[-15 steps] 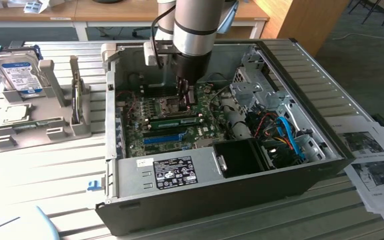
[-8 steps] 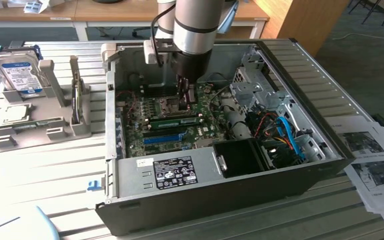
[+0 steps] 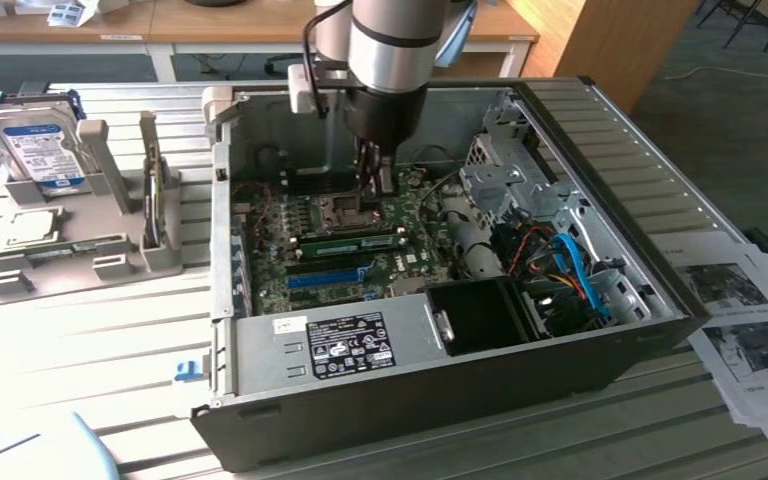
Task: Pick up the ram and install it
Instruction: 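Press down the ram until it locks into place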
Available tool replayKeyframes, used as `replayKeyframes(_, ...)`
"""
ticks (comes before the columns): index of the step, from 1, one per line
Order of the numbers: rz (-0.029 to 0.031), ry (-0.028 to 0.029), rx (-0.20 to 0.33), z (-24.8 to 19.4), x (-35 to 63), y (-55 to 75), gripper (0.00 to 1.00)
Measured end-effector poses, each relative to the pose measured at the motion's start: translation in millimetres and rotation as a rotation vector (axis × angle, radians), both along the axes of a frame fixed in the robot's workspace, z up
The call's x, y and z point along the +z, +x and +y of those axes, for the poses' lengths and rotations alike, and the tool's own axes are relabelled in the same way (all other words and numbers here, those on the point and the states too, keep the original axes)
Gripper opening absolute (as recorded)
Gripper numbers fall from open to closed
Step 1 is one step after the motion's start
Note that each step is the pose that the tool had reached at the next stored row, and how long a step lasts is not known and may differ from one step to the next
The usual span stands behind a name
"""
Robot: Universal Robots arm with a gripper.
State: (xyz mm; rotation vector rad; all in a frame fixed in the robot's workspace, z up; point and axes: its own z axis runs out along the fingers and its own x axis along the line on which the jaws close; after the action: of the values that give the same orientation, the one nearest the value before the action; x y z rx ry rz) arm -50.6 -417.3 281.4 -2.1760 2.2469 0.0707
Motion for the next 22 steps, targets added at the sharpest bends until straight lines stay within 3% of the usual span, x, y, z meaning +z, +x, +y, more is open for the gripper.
replayKeyframes(14,0.0000,0.0000,0.000,0.0,23.1,1.6,0.09)
replayKeyframes(22,0.0000,0.0000,0.000,0.0,24.1,1.7,0.09)
